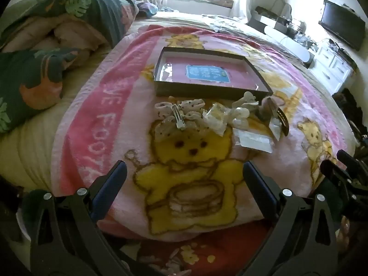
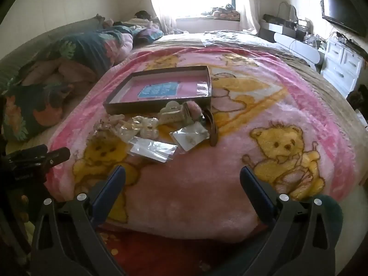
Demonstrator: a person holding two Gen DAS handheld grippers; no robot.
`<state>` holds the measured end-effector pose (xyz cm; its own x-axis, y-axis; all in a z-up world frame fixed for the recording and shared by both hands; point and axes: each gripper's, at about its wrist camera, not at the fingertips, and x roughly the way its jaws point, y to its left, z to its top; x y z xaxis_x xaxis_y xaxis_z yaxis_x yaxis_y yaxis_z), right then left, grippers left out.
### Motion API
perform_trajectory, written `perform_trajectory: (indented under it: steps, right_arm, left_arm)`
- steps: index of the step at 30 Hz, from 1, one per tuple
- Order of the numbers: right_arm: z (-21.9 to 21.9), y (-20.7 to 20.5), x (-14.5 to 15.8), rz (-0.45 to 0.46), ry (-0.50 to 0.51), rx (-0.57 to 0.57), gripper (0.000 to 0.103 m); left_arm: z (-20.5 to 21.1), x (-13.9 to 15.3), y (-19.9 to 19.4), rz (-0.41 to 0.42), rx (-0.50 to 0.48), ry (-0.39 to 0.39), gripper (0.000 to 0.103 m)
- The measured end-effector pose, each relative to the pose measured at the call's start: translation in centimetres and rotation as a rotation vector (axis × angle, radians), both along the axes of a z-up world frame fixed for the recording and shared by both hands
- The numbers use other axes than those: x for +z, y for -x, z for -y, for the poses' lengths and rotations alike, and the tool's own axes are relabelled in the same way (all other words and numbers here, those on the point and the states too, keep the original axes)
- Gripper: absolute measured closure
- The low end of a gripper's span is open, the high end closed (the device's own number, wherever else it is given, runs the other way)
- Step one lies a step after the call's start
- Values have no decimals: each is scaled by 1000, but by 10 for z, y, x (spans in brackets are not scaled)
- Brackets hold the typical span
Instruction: Organize jewelry
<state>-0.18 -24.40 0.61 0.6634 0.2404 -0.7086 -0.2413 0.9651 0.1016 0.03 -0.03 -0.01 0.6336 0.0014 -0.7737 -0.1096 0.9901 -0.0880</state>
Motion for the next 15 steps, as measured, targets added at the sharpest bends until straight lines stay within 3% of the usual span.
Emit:
perform_trajectory:
  steps: [2,15]
  right_arm:
    - [-3,0,1,-3,-4,-1,4]
    - [-1,5,5,20,2,10,4]
  left_arm:
    - [-1,0,1,15,-4,28,9]
    - [-1,6,3,25,-8,20,9]
